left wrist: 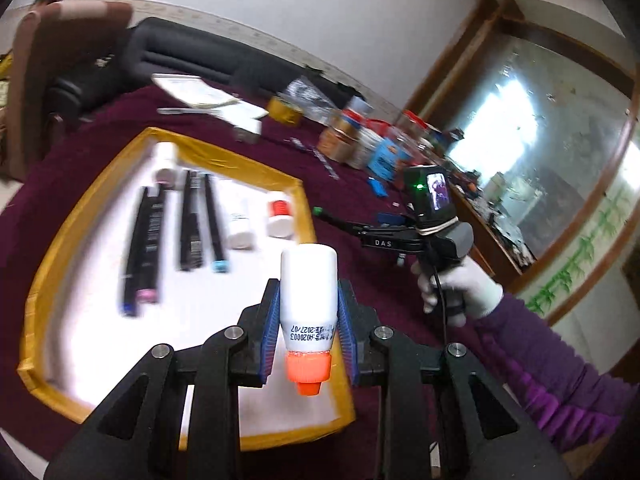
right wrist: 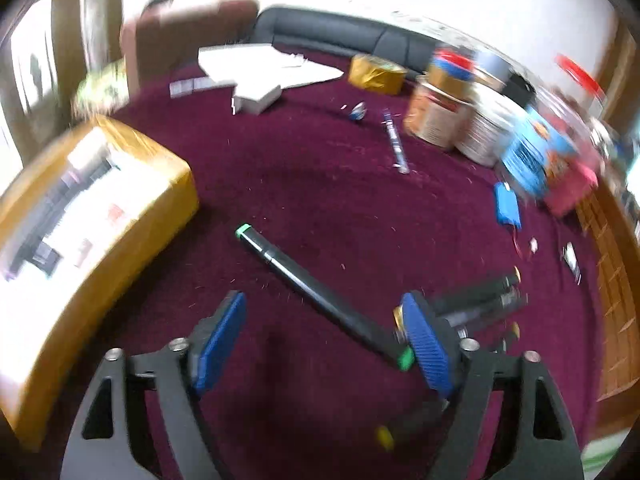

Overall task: Organize rigid objects
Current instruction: 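Carry the dropper bottle toward the box while the right gripper grasps a green-capped marker, then lower the bottle and the marker into the box and open both grippers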

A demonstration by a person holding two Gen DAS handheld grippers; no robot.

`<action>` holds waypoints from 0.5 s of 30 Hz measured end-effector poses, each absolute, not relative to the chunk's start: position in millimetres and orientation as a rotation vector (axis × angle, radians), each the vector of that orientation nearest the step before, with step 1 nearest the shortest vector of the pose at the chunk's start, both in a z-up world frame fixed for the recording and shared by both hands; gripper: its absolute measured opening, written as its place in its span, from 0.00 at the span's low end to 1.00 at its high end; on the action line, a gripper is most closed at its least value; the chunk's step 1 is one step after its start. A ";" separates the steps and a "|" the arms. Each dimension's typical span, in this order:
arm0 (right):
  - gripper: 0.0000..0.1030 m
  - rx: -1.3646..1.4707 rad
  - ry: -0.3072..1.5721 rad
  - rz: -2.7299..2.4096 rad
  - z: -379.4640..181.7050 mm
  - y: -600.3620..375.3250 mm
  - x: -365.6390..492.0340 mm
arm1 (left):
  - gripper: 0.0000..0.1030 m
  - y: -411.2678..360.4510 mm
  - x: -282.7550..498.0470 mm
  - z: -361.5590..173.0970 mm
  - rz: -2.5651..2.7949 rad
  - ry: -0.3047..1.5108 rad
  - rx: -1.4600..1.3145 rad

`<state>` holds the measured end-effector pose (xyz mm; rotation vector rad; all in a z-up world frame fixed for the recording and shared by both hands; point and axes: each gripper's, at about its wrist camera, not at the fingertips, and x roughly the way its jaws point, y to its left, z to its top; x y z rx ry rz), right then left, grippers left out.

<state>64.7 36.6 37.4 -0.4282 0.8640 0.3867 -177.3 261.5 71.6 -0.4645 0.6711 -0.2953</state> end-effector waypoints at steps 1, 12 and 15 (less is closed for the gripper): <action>0.58 -0.465 0.877 0.386 31.9 43.9 69.7 | 0.23 269.1 -181.1 69.5 -0.277 0.672 -0.471; 0.13 -0.255 1.033 0.498 20.4 34.7 63.8 | 0.23 291.1 -174.6 49.9 -0.247 0.719 -0.517; 0.13 -0.151 1.025 0.519 29.7 21.7 48.4 | 0.23 283.0 -163.4 47.1 -0.271 0.758 -0.520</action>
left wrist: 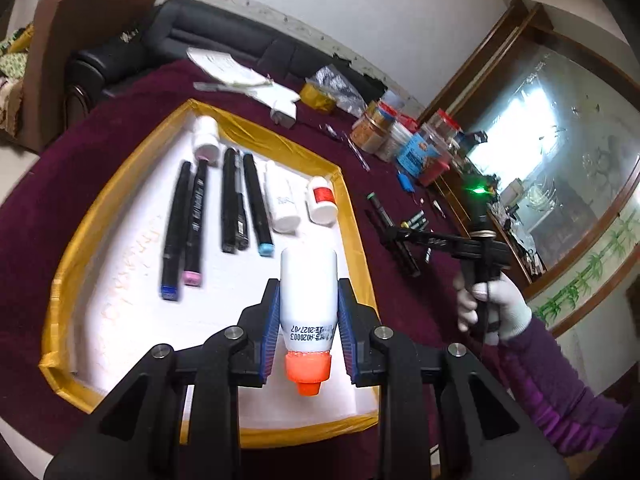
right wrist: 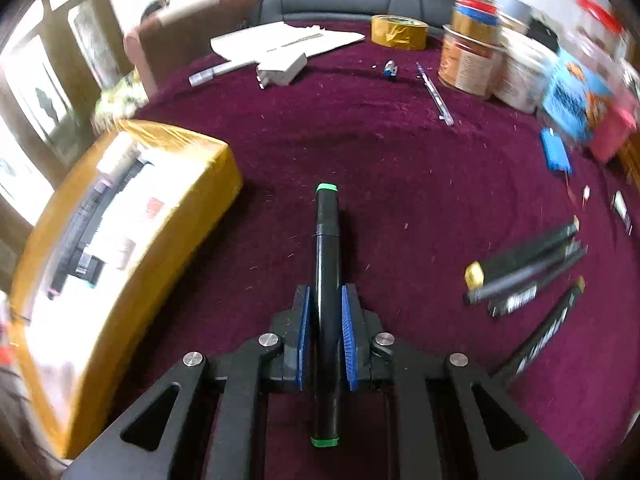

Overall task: Organize rigid objects
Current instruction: 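Lower the bottle and the marker into the box and open both grippers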

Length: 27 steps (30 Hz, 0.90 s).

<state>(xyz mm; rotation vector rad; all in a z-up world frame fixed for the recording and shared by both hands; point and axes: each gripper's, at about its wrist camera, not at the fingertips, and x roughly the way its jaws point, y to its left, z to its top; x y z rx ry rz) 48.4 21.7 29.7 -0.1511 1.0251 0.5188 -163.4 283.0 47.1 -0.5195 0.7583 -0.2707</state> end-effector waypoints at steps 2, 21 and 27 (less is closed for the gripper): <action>0.13 -0.063 1.020 0.545 38.7 10.5 37.6 | 0.23 274.4 -151.0 43.2 -0.272 0.800 -0.512; 0.13 0.228 1.130 0.772 43.5 95.7 -33.8 | 0.37 255.1 -108.2 10.3 -0.140 0.966 -0.502; 0.13 0.131 1.133 0.661 36.4 121.5 -33.5 | 0.54 284.1 -140.4 29.7 -0.099 0.862 -0.574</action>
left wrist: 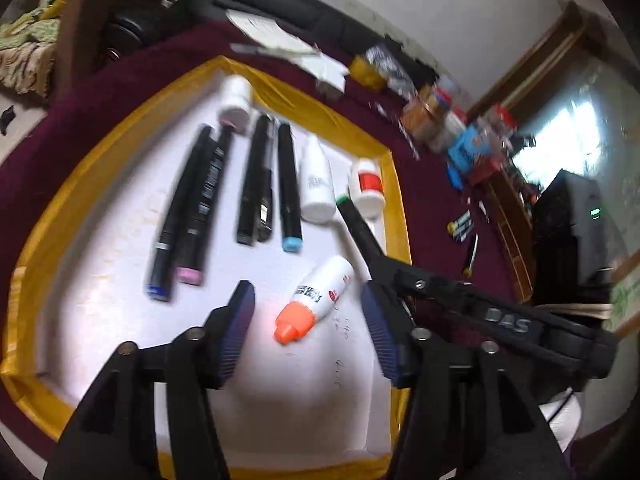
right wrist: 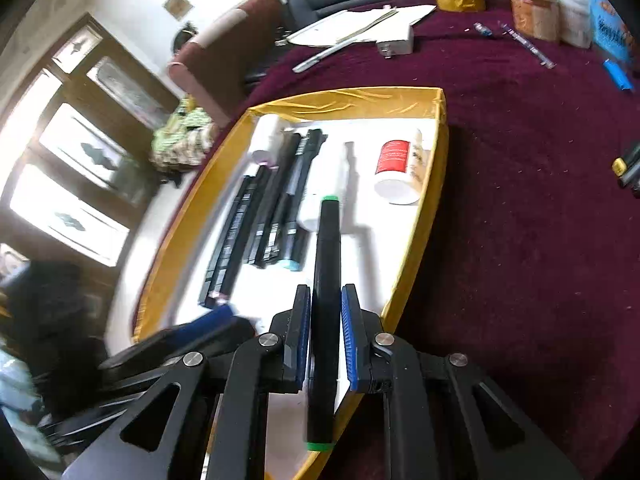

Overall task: Organize rigid objects
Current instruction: 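Lower the bottle and the marker into the box and open both grippers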

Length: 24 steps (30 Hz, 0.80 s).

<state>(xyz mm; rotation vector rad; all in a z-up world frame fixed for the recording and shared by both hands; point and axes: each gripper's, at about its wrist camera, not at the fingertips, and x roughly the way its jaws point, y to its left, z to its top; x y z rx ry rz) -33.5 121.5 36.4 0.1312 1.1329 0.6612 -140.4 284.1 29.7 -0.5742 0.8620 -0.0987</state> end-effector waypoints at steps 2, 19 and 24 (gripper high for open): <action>0.13 0.116 1.136 0.640 36.5 125.6 -35.3 | 0.55 290.7 -145.9 34.5 -0.090 0.843 -0.581; 0.93 0.005 0.563 0.393 112.6 34.9 -85.1 | 0.61 264.6 -157.0 55.1 -0.150 0.763 -0.544; 0.99 0.080 0.630 0.241 101.6 -37.5 -57.8 | 0.61 234.5 -153.4 58.9 -0.201 0.792 -0.486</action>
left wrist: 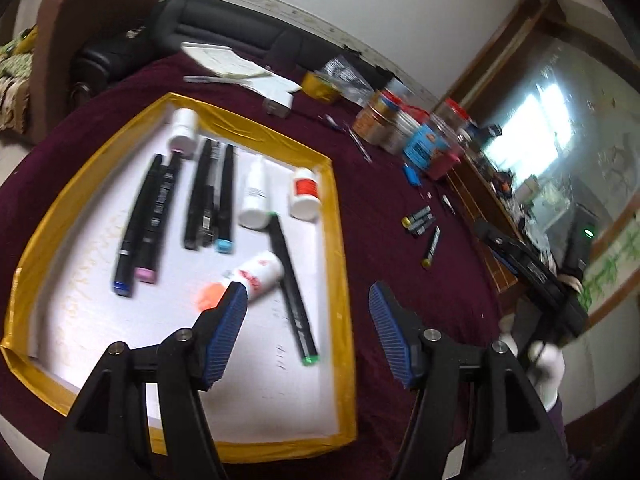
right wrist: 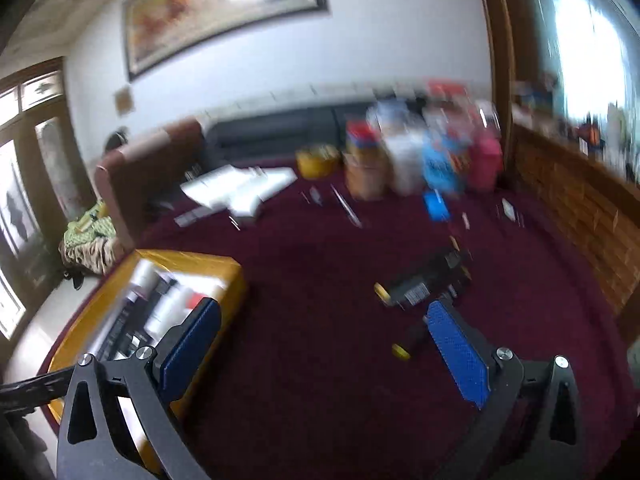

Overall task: Organize rigid objects
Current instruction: 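Lower the bottle and the marker into the box and open both grippers, then grasp a yellow-capped black marker with the left gripper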

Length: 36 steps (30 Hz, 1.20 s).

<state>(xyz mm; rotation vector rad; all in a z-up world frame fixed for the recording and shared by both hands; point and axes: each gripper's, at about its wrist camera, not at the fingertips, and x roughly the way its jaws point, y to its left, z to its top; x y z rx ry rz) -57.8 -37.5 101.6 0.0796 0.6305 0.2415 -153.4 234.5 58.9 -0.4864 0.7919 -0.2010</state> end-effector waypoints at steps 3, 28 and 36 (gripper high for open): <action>0.99 0.131 0.683 0.166 86.6 -78.9 -43.8 | 0.61 216.0 -151.4 62.1 -0.223 0.800 -0.447; 0.98 0.519 0.690 0.019 29.8 -247.9 42.6 | 0.43 -3.0 52.2 68.7 -0.408 0.884 -0.007; 0.98 0.523 0.695 0.037 28.8 -248.7 50.3 | 0.35 -38.4 120.3 27.1 -0.436 0.975 0.040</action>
